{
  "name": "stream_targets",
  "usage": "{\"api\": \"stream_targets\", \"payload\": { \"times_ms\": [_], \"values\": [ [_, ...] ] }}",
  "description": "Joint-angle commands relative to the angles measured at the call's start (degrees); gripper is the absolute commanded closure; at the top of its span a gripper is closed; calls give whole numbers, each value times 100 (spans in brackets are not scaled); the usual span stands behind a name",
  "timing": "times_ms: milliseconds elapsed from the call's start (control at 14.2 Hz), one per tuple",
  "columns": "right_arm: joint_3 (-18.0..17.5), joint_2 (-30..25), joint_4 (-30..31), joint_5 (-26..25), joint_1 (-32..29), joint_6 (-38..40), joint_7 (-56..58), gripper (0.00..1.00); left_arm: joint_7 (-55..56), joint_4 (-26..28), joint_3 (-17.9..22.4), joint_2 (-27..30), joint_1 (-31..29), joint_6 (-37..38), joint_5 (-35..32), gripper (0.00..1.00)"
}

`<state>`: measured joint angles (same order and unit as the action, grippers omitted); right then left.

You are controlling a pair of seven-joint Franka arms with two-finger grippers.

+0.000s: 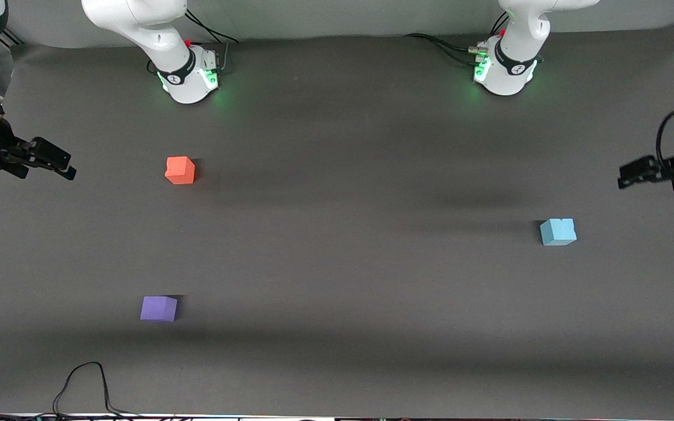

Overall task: Place blue block between orange and purple blocks
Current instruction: 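Reach the left gripper down over the light blue block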

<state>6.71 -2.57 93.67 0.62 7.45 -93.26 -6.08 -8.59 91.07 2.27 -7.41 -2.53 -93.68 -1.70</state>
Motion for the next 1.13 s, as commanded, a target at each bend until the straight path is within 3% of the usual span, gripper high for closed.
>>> {"api": "stream_targets", "payload": {
  "times_ms": [0, 211, 563, 1055],
  "values": [
    [24, 29, -50, -71, 37, 54, -7, 0, -485, -46, 1, -593, -352, -544, -50, 0],
    [24, 20, -59, -71, 37, 63, 2, 0, -495, 252, 1, -1121, -397, -1273, -32, 0],
    [24, 29, -68, -71, 37, 63, 10, 0, -434, 1824, -16, -1061, -336, -2987, 12, 0],
    [6, 591, -129, -71, 116, -25, -174, 0, -380, 3275, -34, -1280, -195, -5079, 21, 0]
  ]
}}
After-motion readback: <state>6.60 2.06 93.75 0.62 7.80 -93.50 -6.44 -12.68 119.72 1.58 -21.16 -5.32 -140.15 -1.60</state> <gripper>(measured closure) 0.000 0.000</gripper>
